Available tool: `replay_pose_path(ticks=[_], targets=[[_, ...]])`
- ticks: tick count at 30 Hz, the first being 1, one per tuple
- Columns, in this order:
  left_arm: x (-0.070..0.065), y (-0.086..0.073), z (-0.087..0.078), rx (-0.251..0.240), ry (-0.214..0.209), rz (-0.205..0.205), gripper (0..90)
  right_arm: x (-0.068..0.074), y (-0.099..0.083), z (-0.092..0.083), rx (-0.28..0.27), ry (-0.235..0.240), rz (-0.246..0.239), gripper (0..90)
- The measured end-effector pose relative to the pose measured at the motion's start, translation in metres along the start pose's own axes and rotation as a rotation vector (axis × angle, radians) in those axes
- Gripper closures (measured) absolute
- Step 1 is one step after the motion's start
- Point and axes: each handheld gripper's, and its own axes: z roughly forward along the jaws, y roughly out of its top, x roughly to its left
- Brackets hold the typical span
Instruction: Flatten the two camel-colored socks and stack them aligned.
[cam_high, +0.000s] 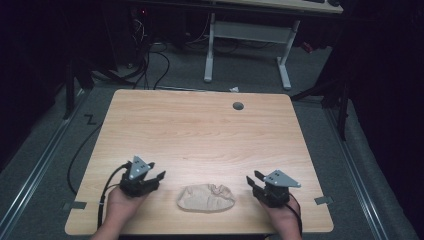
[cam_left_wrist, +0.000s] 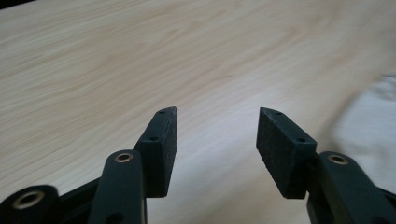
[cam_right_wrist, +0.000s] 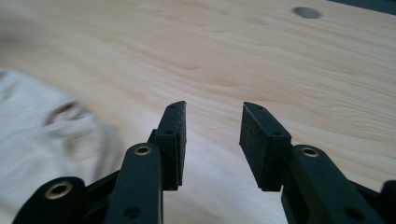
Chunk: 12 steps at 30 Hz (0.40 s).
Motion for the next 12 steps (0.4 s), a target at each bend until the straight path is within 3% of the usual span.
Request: replay_pose_path(ticks=[1,3,5,6,8,12], targets=[[0.019,-0.005,0.001,0.023,0.054,-0.036,48.2,-0.008,-0.001,0.0,-0.006,-0.018,0.019,60.8],[0.031,-0.01,0.001,0.047,0.078,-0.077,48.3,-0.02,-0.005,0.0,-0.007,-0.054,0.046,60.9],[0.035,-0.012,0.0,0.043,0.067,-0.118,48.4,-0.03,-0.011,0.0,0.007,-0.07,0.084,61.0],[0.035,-0.012,0.0,0.039,0.063,-0.122,48.4,-0.033,-0.013,0.0,0.012,-0.073,0.094,61.3],[0.029,-0.01,-0.002,0.035,0.069,-0.09,48.4,-0.034,-0.015,0.0,0.015,-0.075,0.091,61.3],[0.022,-0.01,-0.003,0.037,0.06,-0.064,48.3,-0.025,-0.013,0.003,0.022,-0.056,0.072,60.7]])
